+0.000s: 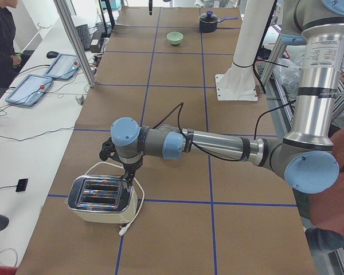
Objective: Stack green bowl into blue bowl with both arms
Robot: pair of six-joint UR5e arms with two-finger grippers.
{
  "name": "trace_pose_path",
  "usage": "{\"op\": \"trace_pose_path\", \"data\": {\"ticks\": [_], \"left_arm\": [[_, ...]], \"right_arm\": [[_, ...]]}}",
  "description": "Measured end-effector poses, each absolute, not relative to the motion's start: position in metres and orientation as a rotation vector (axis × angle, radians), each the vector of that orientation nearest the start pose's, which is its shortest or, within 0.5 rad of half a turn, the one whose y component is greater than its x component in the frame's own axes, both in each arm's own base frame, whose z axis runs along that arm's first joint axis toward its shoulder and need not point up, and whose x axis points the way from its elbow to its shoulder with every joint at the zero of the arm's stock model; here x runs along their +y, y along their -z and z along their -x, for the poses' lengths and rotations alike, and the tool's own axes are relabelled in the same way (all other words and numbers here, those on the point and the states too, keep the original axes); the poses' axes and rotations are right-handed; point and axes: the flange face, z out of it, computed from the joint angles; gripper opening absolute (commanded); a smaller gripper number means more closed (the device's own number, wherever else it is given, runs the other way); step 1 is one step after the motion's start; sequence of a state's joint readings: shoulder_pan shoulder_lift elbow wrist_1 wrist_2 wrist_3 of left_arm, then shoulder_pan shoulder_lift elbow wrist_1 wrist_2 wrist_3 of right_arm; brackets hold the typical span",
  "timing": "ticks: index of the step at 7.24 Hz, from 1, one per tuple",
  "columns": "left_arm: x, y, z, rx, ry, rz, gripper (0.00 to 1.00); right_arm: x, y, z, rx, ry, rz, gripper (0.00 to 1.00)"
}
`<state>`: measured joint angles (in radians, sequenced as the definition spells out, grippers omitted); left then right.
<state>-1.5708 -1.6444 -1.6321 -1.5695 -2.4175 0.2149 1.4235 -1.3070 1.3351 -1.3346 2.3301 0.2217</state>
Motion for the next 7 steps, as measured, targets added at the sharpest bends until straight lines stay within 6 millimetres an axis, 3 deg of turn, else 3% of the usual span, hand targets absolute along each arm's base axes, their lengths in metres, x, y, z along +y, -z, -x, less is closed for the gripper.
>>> {"op": "trace_pose_path", "data": {"ticks": [7], "left_arm": [[-0.53, -0.575, 0.058, 0.829, -0.253, -0.219, 0.98]], "right_arm": [[-0.627, -0.589, 0.024, -0.741, -0.008, -0.194, 1.0]]}}
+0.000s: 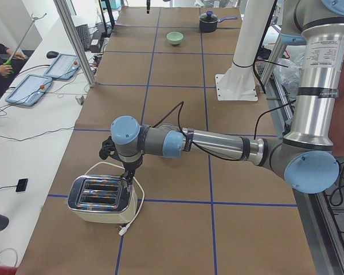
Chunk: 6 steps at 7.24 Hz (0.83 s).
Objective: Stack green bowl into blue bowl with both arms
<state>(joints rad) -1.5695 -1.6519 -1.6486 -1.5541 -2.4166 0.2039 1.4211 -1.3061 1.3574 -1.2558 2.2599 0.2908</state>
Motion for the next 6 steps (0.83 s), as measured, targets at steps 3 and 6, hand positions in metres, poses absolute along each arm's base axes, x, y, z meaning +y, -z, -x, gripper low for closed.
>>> {"op": "trace_pose_path", "data": {"ticks": [3, 6], "left_arm": [[-0.532, -0.559, 0.057, 0.831, -0.229, -0.206, 0.98], [-0.533, -0.554, 0.056, 0.832, -0.216, -0.204, 0.98]], "right_arm": [[-0.617, -0.58, 0.024, -0.795, -0.02, -0.187, 1.0], [-0.612, -0.576, 0.023, -0.809, -0.016, -0.189, 1.0]]}}
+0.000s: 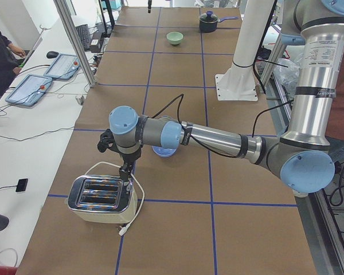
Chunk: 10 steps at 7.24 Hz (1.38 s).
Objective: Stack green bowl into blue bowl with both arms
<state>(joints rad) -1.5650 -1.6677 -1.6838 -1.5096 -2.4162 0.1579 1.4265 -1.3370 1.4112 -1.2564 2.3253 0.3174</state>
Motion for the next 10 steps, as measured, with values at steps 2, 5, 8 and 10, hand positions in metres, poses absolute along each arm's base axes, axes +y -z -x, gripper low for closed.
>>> {"op": "trace_pose_path", "data": {"ticks": [2, 5, 8, 10], "left_arm": [[-0.534, -0.554, 0.055, 0.833, -0.217, -0.203, 0.98], [-0.54, -0.535, 0.025, 0.852, -0.147, -0.171, 0.98], [-0.544, -0.523, -0.055, 0.878, -0.131, -0.132, 0.98], [-0.543, -0.524, -0.097, 0.882, -0.131, -0.113, 0.98]], "right_arm": [[-0.611, -0.578, 0.023, -0.817, -0.015, -0.183, 1.0], [-0.61, -0.575, 0.022, -0.844, -0.017, -0.178, 1.0], [-0.604, -0.563, 0.021, -0.854, -0.016, -0.186, 1.0], [-0.593, -0.54, 0.019, -0.855, -0.026, -0.162, 1.0]]}}
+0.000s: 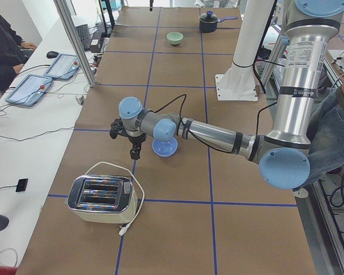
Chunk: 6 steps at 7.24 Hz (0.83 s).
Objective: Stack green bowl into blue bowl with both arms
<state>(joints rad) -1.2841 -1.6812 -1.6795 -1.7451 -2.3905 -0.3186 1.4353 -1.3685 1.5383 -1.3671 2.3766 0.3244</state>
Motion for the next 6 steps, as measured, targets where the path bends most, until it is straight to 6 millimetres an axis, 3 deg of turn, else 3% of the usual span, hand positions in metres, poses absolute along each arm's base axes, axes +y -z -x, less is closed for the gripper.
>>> {"op": "trace_pose_path", "data": {"ticks": [2, 6], "left_arm": [[-0.54, -0.527, -0.136, 0.856, -0.129, -0.11, 0.98], [-0.534, -0.558, -0.189, 0.879, -0.112, -0.126, 0.98]], "right_arm": [[-0.578, -0.531, 0.017, -0.853, -0.027, -0.15, 1.0], [-0.563, -0.542, 0.015, -0.86, -0.022, -0.137, 1.0]]}}
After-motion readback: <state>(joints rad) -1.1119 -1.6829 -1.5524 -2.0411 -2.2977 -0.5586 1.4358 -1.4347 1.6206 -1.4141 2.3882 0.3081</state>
